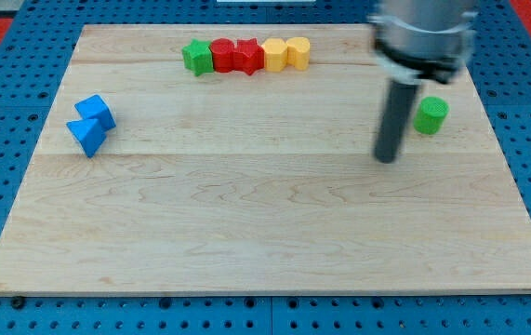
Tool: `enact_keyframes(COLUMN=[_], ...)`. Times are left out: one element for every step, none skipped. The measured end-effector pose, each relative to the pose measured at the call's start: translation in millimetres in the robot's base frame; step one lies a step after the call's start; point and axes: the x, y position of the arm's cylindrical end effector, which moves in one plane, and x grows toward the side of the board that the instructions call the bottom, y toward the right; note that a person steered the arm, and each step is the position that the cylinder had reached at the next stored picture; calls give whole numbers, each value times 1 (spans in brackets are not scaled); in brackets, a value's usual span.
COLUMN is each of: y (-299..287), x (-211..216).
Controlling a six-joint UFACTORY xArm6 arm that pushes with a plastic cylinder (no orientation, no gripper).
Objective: Slide the green circle slightly left
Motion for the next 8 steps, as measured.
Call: enact_keyframes(y=[81,101,77,45,25,23,23,15], x=[-10,-39,-64,-76,-77,-70,-50,-38])
